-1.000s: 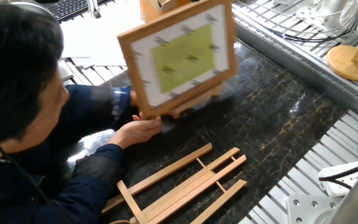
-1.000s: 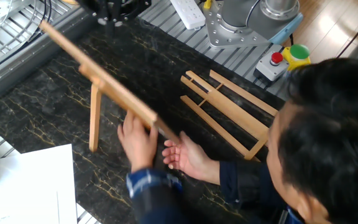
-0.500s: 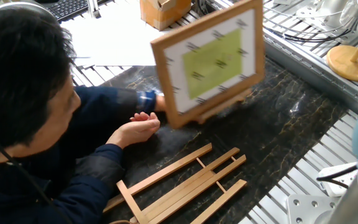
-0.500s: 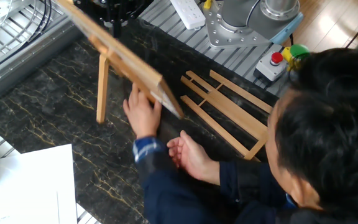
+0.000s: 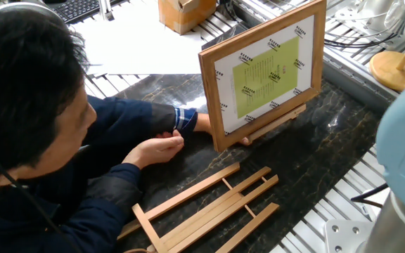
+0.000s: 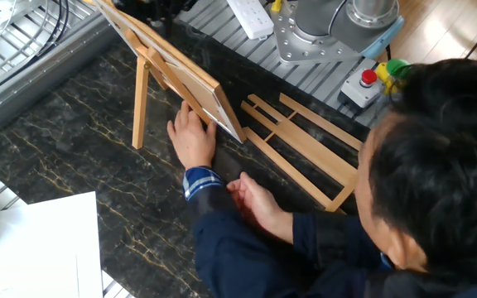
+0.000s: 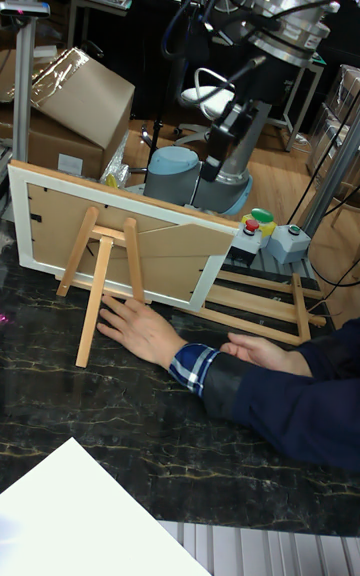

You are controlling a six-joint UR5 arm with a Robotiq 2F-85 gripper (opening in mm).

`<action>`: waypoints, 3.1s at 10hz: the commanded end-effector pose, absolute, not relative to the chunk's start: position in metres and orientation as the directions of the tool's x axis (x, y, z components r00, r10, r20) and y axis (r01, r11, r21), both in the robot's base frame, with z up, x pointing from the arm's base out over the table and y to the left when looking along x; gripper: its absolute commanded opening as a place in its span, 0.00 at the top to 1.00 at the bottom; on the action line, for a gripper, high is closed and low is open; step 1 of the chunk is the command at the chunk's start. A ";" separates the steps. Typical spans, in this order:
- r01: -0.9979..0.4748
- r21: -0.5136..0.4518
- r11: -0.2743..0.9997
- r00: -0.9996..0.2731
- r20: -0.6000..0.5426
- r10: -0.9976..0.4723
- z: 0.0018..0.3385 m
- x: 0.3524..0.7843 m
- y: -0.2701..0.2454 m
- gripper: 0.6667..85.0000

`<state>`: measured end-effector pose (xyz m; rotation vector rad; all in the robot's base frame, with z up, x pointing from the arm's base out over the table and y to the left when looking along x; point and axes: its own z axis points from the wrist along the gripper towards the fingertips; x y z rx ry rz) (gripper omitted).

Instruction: Take the photo frame down from the bracket

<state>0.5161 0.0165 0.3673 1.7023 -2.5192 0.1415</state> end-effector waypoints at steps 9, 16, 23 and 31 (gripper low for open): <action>-0.989 0.069 0.134 -0.120 0.175 -0.977 0.371 0.499 0.008 0.41; -0.953 0.101 0.285 -0.266 0.164 -0.950 0.371 0.486 0.017 0.83; -0.998 0.040 0.046 -0.042 0.081 -0.996 0.291 0.535 -0.060 0.37; -0.995 0.103 -0.017 0.027 0.090 -0.996 0.287 0.517 -0.067 0.32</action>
